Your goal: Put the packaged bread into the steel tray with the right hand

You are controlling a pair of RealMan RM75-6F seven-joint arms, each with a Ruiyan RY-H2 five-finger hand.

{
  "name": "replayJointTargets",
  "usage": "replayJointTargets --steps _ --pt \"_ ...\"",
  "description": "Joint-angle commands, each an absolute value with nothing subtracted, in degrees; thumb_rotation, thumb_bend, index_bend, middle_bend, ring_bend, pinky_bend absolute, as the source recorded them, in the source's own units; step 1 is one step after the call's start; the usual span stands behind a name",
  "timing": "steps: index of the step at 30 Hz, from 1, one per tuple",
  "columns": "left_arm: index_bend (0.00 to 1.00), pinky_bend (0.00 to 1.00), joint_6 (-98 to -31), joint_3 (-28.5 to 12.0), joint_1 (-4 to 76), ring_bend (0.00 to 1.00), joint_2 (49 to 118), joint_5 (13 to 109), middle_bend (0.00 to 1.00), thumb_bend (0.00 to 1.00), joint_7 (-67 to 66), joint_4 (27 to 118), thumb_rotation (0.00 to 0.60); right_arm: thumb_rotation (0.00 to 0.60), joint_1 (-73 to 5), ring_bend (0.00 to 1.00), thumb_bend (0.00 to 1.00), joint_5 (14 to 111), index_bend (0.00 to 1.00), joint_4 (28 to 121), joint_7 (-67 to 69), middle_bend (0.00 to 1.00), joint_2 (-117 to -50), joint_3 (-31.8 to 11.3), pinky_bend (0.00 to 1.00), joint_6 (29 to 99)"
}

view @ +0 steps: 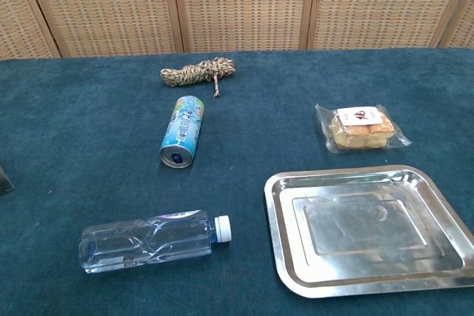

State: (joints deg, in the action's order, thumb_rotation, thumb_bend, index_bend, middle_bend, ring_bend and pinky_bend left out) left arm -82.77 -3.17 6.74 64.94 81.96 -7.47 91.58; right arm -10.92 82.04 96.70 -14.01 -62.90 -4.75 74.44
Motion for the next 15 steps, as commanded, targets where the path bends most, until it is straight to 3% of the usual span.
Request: replayJointTargets --steps 1,15 --pt "0.0 0.0 -83.4 -3.12 6.46 0.0 64.5 82.32 0.0 0.5 -7.58 91.97 0.6 0.6 -13.34 0.0 0.15 80.81 0.11 98.33 -17.16 0.0 -63.78 -5.79 0.0 71.94" --pt "0.0 0.0 -81.03 -4.05 8.02 0.0 64.45 81.27 0.0 0.5 -6.81 91.46 0.6 0.6 -19.21 0.0 0.15 75.51 0.11 98.99 -21.7 0.0 -66.22 -8.02 0.0 65.77"
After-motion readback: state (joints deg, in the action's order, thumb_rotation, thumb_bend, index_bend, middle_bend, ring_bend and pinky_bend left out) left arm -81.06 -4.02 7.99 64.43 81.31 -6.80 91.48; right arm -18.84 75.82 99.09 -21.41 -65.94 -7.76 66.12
